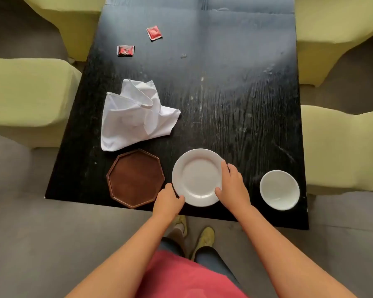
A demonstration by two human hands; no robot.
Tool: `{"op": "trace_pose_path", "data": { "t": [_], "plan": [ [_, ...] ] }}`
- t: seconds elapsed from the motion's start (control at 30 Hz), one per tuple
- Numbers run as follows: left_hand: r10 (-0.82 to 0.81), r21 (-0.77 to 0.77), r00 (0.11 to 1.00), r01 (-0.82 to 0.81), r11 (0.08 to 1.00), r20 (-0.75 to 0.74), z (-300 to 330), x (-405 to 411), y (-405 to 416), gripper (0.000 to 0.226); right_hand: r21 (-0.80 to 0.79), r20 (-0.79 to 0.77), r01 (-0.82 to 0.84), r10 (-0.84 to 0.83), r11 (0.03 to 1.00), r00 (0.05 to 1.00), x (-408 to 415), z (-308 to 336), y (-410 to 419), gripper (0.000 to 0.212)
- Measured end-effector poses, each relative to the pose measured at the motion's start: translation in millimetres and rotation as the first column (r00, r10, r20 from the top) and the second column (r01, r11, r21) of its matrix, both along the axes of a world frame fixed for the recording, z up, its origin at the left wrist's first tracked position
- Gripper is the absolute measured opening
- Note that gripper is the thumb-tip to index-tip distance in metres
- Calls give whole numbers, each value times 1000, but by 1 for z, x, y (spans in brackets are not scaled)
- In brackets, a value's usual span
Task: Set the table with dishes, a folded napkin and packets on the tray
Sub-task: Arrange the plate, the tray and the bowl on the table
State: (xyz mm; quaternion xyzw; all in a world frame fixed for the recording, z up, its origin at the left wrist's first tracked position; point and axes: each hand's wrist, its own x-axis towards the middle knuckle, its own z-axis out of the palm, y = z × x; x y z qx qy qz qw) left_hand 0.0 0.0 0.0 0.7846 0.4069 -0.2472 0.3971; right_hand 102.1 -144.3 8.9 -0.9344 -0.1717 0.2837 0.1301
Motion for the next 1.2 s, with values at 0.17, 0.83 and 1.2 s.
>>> {"op": "trace_pose_path", "data": {
  "t": [0.17,0.83,1.2],
  "plan": [
    [276,-284,961,-274,919,-35,-11,1,2,47,4,-65,131,-131,991,989,-1,-10,4,80],
    [553,-515,815,-404,756,172,13,39,19,39,343,-273,677,-621,651,735,41,6,-13,33],
    [505,-520,789,-286,805,349,28,154,-25,12,508,-267,624,-580,594,769,161,29,-81,34]
  ]
}}
